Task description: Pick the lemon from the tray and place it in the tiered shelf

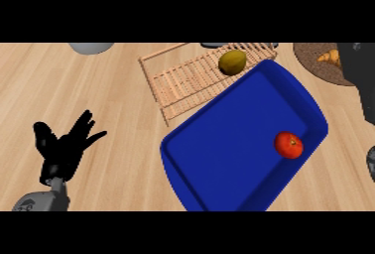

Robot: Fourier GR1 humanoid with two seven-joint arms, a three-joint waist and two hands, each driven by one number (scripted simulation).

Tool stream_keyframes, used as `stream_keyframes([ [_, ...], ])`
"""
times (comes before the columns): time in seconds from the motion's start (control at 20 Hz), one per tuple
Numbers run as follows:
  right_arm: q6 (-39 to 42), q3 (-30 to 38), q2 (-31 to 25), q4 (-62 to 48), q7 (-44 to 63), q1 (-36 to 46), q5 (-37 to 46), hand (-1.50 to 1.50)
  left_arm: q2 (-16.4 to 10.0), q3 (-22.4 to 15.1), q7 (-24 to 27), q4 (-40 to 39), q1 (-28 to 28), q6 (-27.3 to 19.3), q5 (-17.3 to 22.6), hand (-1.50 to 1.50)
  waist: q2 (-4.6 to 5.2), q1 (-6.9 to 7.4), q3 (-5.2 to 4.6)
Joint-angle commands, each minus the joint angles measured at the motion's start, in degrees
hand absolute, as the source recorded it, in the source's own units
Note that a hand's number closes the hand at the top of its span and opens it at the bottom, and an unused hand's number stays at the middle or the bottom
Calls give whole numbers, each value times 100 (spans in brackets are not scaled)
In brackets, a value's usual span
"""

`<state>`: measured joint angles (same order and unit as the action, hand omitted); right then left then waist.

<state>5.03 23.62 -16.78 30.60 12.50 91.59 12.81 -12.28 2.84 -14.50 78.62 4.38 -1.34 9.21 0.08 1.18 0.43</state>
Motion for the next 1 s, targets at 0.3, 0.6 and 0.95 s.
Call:
stream_keyframes([
  [0.3,-950,415,-1090,-409,47,-62,85,-150,137,-137,-23,-175,-261,70,-58,0,59,31,-48],
  [0.6,-554,954,-2029,-896,87,-217,-315,-150,32,-42,-185,-96,-127,101,-2,0,90,86,-42],
  [0.95,770,1125,-2910,-1265,-389,-630,-559,-150,55,-92,-303,-56,118,-9,-121,0,118,107,-35],
])
